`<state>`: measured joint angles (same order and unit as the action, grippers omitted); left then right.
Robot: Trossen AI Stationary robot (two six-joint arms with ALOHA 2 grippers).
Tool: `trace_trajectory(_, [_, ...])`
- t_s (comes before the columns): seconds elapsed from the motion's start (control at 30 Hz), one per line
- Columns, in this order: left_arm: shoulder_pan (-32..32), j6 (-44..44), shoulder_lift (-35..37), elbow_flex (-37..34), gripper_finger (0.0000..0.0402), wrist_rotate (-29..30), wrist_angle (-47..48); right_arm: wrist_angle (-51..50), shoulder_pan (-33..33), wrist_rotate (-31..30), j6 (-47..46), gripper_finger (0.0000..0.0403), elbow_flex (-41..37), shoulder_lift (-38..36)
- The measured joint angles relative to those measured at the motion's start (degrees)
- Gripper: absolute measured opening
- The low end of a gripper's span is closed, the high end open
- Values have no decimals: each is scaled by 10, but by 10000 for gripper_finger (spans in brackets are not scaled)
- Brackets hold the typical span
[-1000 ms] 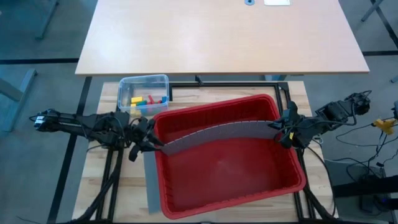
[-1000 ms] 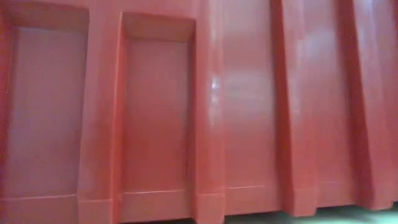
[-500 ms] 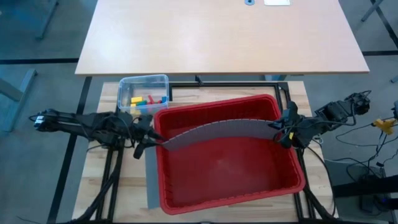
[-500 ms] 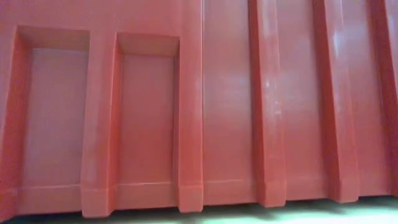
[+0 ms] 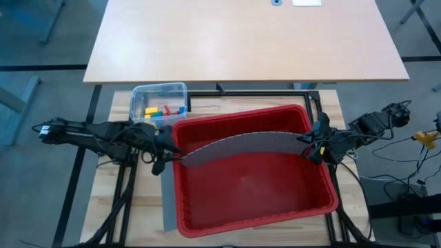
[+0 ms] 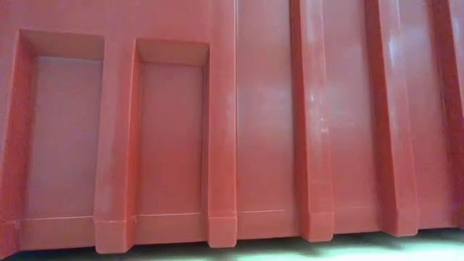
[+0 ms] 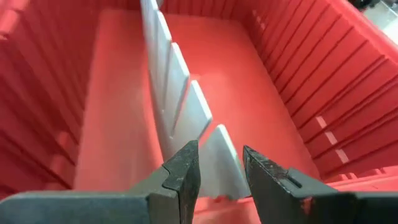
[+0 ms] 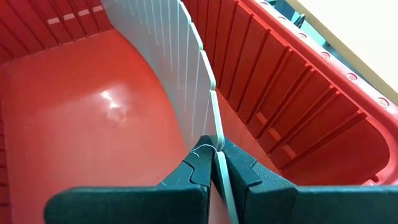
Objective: Sort blocks
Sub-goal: Insert the bin divider into the red bin
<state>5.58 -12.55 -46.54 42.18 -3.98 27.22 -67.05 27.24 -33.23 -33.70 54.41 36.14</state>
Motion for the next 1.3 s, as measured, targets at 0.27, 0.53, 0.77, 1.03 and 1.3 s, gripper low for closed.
trace_trajectory(0.27, [0,-1,-49,18,101,-11,4,0,0,0,-3,0,0,0])
trace_trajectory(0.53, [0,30,-89,81,8,-17,100,0,0,-1,1,0,0,0])
trace_trajectory(0.77, [0,42,-104,107,1,-22,111,-3,0,-2,2,0,-1,0])
trace_trajectory(1.03, [0,43,-120,154,0,-31,103,-4,0,-4,2,0,-1,0])
trace_trajectory(1.3, [1,46,-127,165,0,-32,103,-2,0,-4,2,0,-1,0])
